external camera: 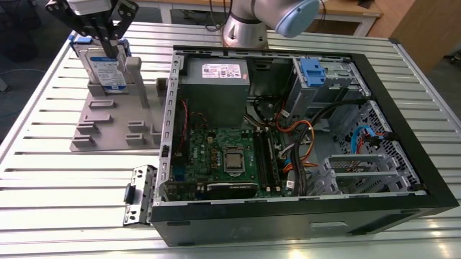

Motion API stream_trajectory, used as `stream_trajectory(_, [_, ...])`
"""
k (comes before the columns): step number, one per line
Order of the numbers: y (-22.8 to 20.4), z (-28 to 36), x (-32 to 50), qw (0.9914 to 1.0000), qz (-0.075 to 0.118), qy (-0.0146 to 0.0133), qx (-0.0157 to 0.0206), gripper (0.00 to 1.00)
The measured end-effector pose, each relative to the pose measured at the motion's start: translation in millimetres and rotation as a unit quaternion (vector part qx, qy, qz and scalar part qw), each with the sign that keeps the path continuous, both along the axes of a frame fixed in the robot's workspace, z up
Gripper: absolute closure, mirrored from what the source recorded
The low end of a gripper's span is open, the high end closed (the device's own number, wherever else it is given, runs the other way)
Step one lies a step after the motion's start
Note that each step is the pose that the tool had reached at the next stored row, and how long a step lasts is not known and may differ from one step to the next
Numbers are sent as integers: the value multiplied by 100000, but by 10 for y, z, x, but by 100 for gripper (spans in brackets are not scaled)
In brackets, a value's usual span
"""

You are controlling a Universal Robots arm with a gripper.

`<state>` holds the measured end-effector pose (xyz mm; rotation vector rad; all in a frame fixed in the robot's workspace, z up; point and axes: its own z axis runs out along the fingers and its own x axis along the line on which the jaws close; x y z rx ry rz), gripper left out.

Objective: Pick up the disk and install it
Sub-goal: 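Reach for the disk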

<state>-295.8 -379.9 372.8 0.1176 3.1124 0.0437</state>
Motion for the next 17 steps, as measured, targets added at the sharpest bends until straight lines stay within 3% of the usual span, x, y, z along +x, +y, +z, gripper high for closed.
stream_trajectory(8, [25, -25, -84, 100000, -1, -15, 11, 90])
stream_trajectory(17, [153, -82, -188, 100000, -3, 1, 0, 90])
